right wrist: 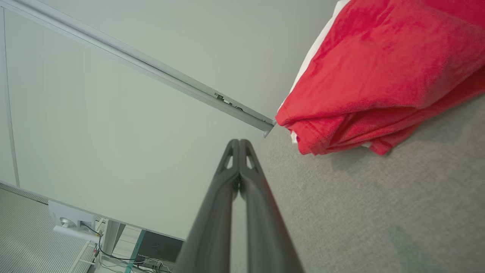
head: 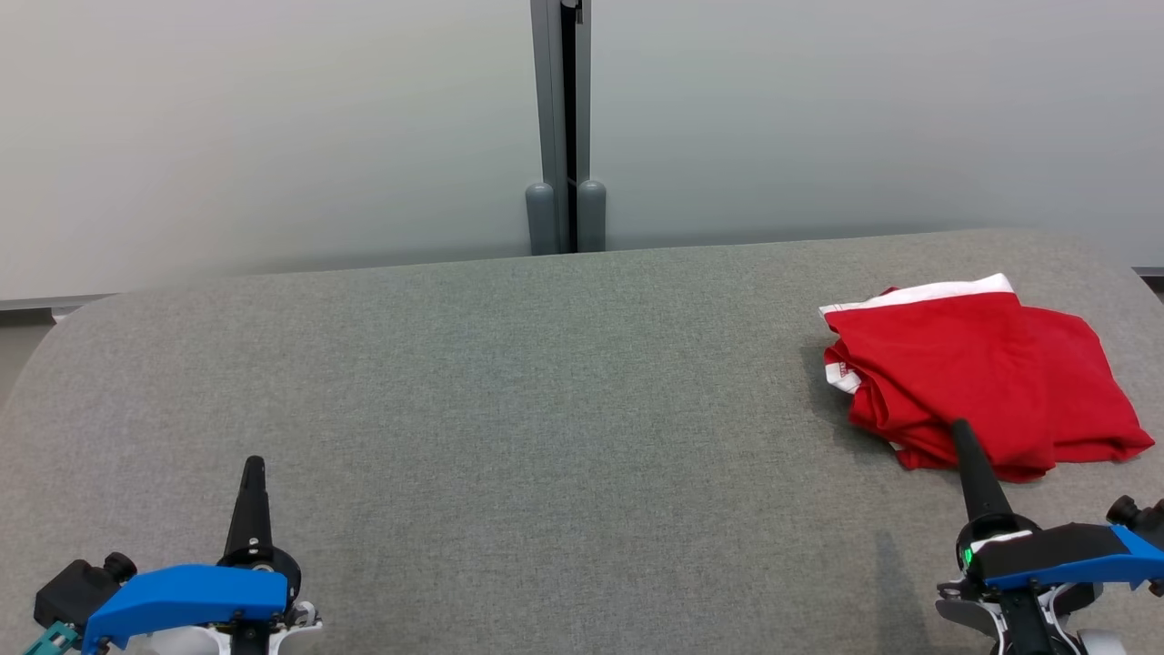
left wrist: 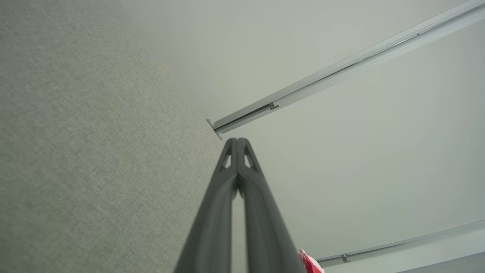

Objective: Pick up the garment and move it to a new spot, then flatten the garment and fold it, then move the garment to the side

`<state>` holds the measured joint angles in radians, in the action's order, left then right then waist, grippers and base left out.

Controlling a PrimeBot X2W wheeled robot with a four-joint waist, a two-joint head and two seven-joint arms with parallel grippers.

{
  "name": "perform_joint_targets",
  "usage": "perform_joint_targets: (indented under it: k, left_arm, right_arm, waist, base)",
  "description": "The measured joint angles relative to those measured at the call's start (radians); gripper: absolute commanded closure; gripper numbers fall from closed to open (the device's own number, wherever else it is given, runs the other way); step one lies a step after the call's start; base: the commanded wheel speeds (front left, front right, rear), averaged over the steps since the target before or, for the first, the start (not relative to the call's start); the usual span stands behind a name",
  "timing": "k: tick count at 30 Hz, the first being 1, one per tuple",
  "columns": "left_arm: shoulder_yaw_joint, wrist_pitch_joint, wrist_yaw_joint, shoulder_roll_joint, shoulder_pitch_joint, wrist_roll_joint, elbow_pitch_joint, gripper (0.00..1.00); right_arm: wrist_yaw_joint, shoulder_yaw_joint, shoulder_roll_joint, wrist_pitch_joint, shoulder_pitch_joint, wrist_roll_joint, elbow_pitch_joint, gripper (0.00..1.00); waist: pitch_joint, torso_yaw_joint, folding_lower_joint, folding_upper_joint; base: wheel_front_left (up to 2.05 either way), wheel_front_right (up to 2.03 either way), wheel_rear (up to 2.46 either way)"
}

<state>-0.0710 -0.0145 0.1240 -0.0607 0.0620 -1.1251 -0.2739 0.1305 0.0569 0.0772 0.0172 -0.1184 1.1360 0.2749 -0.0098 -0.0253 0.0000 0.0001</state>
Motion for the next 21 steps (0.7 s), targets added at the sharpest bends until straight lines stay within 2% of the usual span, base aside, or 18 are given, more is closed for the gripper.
perform_joint_targets:
  k: [21]
  left_arm:
    - [-0.016,0.05,0.0,0.004,0.016,-0.193,0.01,1.0]
  right_arm:
    - [0.0,0.022,-0.01,-0.053,0.001,0.187,-0.011,1.0]
  waist:
    - [0.004,0.009,0.0,0.0]
  base:
    - [0.0,0.0,0.0]
